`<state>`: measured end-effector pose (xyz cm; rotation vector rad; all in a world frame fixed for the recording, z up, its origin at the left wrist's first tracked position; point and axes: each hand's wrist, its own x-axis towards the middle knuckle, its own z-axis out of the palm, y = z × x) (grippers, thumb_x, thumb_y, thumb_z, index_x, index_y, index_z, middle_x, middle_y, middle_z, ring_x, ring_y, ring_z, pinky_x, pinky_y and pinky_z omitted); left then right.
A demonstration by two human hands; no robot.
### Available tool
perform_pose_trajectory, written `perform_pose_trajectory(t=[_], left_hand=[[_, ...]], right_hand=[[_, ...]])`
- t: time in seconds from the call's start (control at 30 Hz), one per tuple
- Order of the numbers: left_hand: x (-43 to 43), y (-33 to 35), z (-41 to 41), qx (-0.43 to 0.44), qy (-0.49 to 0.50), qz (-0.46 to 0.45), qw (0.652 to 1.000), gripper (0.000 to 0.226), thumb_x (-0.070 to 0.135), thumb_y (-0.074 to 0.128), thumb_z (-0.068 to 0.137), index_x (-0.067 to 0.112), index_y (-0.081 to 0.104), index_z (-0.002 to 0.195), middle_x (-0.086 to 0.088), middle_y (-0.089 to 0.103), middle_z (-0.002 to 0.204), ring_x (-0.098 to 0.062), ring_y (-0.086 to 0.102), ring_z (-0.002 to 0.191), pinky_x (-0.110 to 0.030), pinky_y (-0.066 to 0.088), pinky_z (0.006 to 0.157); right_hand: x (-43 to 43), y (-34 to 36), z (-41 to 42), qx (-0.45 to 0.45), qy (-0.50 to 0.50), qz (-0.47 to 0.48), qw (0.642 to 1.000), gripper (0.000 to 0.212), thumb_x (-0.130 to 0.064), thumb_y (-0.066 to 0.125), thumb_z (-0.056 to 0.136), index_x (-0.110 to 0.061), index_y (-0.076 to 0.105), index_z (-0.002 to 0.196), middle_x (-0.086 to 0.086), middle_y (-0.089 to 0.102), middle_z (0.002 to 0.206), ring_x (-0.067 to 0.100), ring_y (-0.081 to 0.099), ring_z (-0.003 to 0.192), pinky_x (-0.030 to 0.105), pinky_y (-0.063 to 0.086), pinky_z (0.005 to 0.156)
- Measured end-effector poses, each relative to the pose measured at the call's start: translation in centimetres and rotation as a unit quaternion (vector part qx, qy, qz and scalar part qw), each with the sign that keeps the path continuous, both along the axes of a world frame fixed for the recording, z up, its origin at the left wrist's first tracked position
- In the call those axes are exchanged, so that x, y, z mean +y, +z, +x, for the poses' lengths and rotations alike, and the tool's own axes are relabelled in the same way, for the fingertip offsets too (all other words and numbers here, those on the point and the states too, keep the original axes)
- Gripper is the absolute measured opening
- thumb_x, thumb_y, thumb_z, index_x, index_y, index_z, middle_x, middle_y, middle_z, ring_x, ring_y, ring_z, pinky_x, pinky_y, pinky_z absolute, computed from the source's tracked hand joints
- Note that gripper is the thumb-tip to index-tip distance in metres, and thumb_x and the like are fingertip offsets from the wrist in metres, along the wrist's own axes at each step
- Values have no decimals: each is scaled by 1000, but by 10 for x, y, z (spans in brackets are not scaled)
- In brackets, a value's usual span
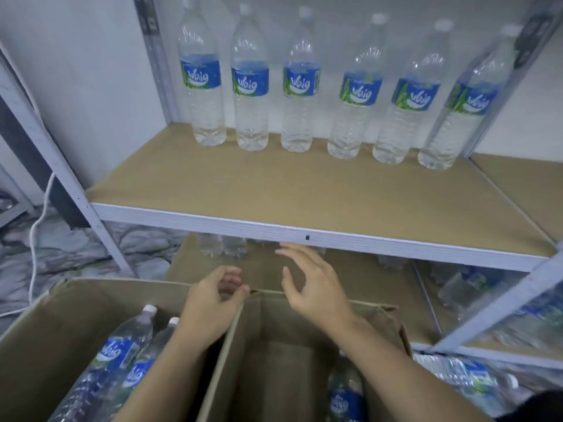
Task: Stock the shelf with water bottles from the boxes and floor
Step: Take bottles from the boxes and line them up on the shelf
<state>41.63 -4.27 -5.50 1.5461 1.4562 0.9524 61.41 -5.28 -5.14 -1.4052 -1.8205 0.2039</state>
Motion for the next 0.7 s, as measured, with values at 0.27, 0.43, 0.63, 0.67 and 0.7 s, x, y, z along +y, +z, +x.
perform_pose_trajectory(t=[0.27,0.43,0.63,0.67,0.7], left_hand=[[-70,-84,12,208,40,-190,959,66,38,66,86,17,37,141,-13,57,129,-35,55,117,-44,44,97],[-75,-95,14,335,-13,-183,924,53,35,57,89,31,27,132,-10,60,110,-33,62,99,-48,50,87],[-66,-92,8,358,-17,-154,921,36,22,55,93,29,38,124,-8,59,110,-33,56,107,-48,46,88],[-66,-93,8,353,-13,-152,923,37,20,54,92,29,38,124,-8,59,108,-33,56,106,-49,46,88],[-66,-95,8,347,-11,-149,926,37,17,53,92,28,39,125,-8,59,106,-33,56,104,-50,45,89]], right_hand=[[-86,-119,39,-46,-195,-346,917,60,-49,56,85,-38,34,140,-5,53,132,25,59,113,42,51,90],[-112,-208,55,36,-271,-477,835,101,-54,65,61,-30,22,150,6,45,144,29,50,127,37,47,99],[-129,-297,58,192,-399,-617,650,108,-57,64,61,-14,23,151,15,38,146,36,43,131,44,41,105],[-133,-309,58,215,-410,-623,630,105,-57,61,61,-12,26,150,15,41,143,36,45,128,42,41,104],[-138,-317,57,235,-426,-622,614,101,-55,64,65,-11,27,148,16,43,140,35,48,125,37,41,99]])
